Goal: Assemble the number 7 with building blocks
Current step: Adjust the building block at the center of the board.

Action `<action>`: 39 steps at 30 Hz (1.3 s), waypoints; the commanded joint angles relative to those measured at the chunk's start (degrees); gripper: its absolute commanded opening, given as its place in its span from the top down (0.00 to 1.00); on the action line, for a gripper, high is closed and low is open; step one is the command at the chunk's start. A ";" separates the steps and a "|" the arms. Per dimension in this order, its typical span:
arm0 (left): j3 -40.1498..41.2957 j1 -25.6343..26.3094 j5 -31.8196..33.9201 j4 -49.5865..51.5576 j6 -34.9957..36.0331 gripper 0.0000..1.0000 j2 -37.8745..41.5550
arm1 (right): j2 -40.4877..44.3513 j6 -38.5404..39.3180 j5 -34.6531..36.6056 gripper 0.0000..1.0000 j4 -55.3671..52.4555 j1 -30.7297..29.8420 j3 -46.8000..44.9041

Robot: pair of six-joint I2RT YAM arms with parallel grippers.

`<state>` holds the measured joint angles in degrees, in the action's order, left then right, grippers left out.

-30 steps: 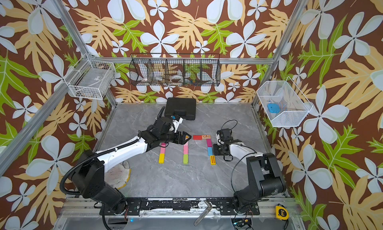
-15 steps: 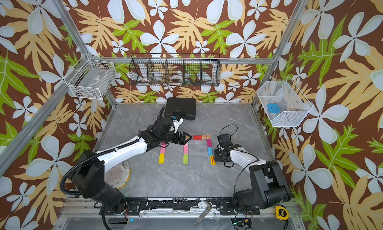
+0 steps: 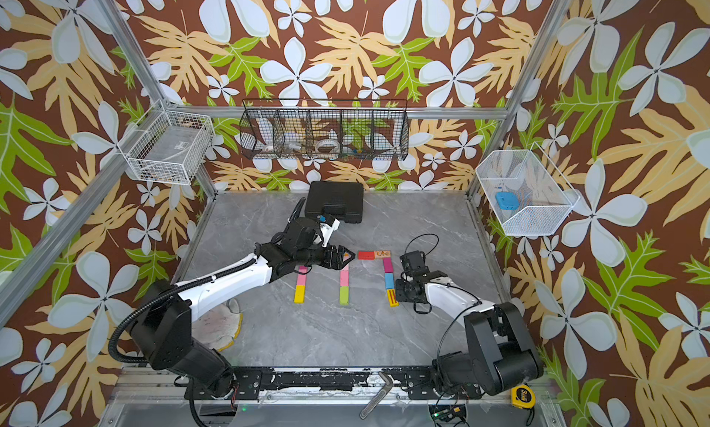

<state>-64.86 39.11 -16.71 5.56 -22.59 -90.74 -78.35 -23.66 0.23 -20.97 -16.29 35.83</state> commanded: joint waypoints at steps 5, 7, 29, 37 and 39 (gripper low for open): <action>-0.33 0.09 -0.78 -0.53 0.78 0.14 0.04 | 2.86 -5.31 3.86 0.54 -2.66 -2.38 -1.72; -0.10 0.09 -0.78 -0.59 0.84 0.14 0.17 | 3.28 -5.45 3.79 0.54 -2.91 -2.67 -1.82; 0.89 0.09 -0.69 -1.28 0.92 0.15 0.91 | 3.63 -4.52 2.38 0.55 -2.53 -4.05 -1.34; 0.79 0.09 -0.86 -1.34 1.05 0.15 0.91 | 12.03 -9.52 4.12 0.55 -6.58 -7.35 -3.03; 0.70 0.09 -1.04 -1.59 1.02 0.15 0.93 | 12.77 -11.71 4.25 0.55 -7.75 -9.12 -3.25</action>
<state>-63.96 39.11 -17.02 5.48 -22.20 -90.11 -66.43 -31.53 3.07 -26.06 -23.88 32.88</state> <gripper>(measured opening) 0.854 0.457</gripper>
